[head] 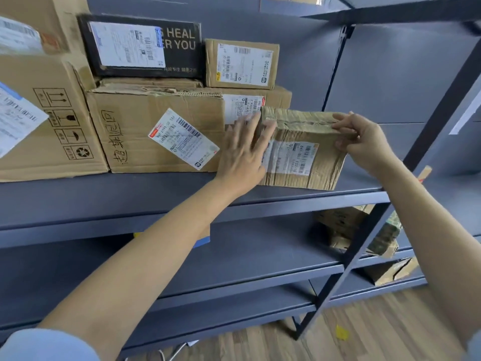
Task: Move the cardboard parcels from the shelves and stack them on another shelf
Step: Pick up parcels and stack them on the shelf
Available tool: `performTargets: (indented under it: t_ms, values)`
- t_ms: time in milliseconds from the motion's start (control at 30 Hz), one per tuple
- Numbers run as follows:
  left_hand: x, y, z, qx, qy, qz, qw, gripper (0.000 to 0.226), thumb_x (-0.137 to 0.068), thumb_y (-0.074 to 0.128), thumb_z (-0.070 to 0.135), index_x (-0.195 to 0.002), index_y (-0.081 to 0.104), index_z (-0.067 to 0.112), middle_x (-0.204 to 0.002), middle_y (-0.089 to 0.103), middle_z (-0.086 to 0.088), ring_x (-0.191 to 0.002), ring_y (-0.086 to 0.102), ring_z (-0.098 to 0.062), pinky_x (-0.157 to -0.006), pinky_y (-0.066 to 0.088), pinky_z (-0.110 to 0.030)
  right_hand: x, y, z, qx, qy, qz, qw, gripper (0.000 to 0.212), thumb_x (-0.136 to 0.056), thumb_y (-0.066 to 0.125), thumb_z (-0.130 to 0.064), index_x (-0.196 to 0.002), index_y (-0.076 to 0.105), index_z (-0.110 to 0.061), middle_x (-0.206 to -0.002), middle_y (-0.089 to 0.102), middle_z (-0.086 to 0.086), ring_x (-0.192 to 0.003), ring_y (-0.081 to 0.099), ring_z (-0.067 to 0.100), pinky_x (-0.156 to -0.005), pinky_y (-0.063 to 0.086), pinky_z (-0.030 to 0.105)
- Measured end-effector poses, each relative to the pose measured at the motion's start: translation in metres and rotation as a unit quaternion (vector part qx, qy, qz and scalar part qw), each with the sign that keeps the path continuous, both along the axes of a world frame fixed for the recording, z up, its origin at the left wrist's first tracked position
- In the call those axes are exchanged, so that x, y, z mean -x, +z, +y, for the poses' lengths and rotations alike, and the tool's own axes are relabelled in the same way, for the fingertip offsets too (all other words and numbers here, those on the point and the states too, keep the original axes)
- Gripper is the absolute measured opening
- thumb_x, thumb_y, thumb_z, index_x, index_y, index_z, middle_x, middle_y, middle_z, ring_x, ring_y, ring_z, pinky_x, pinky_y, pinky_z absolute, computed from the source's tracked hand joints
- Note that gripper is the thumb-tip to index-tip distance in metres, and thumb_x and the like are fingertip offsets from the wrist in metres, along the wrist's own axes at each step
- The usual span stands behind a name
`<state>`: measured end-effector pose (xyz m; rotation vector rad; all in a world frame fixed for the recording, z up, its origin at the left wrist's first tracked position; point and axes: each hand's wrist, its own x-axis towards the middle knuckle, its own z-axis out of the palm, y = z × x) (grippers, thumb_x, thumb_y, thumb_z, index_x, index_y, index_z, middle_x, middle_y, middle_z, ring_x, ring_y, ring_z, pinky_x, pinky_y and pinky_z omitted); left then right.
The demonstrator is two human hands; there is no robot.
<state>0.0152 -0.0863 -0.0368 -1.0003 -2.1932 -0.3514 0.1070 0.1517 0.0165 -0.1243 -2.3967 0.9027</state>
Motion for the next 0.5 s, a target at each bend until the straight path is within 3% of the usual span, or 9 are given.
performTargets:
  t_ms: [67,200,267,367,500]
  values:
    - [0.009,0.002,0.008,0.037,0.001,0.055,0.998,0.098,-0.066,0.076,0.021,-0.144,0.017,0.013,-0.15,0.029,-0.022,-0.137,0.026,-0.044,-0.109,0.016,-0.056,0.006,0.002,-0.004,0.014,0.022,-0.011,1.0,0.039,-0.08,0.055,0.02,-0.108,0.057,-0.009,-0.144,0.043,0.005,-0.123,0.038,0.008,-0.079,0.047,0.008]
    - [0.028,0.012,0.016,0.058,0.013,0.107,0.992,0.086,-0.059,0.079,0.015,-0.136,0.042,0.001,-0.13,0.05,-0.028,-0.124,0.047,-0.044,-0.106,0.028,-0.057,0.026,-0.007,-0.009,-0.007,-0.007,-0.019,1.0,0.056,-0.072,0.073,0.009,-0.12,0.052,-0.014,-0.152,0.031,0.006,-0.131,0.038,0.021,-0.098,0.039,0.028]
    - [0.037,0.012,0.018,0.056,0.029,0.134,0.989,0.085,-0.055,0.083,0.014,-0.131,0.048,0.0,-0.123,0.055,-0.028,-0.115,0.055,-0.042,-0.103,0.035,-0.053,0.036,-0.016,-0.013,-0.03,-0.035,-0.004,0.999,0.067,-0.069,0.077,0.005,-0.128,0.048,-0.008,-0.149,0.034,0.006,-0.131,0.038,0.023,-0.102,0.035,0.03]
    - [0.045,0.009,0.021,0.051,0.06,0.176,0.981,0.084,-0.053,0.083,0.018,-0.125,0.043,0.003,-0.116,0.06,-0.022,-0.106,0.06,-0.036,-0.103,0.039,-0.047,0.046,-0.019,-0.016,-0.029,-0.049,0.019,0.998,0.069,-0.068,0.078,0.004,-0.129,0.049,-0.007,-0.145,0.04,0.005,-0.129,0.04,0.023,-0.102,0.035,0.03]
    - [0.045,0.008,0.027,0.042,0.072,0.214,0.973,0.063,-0.06,0.074,0.01,-0.116,0.048,0.002,-0.099,0.063,-0.016,-0.091,0.063,-0.031,-0.105,0.039,-0.049,0.06,-0.016,-0.007,-0.033,-0.022,0.013,0.999,0.071,-0.066,0.079,0.004,-0.129,0.049,-0.008,-0.142,0.044,0.003,-0.127,0.043,0.021,-0.1,0.034,0.023]
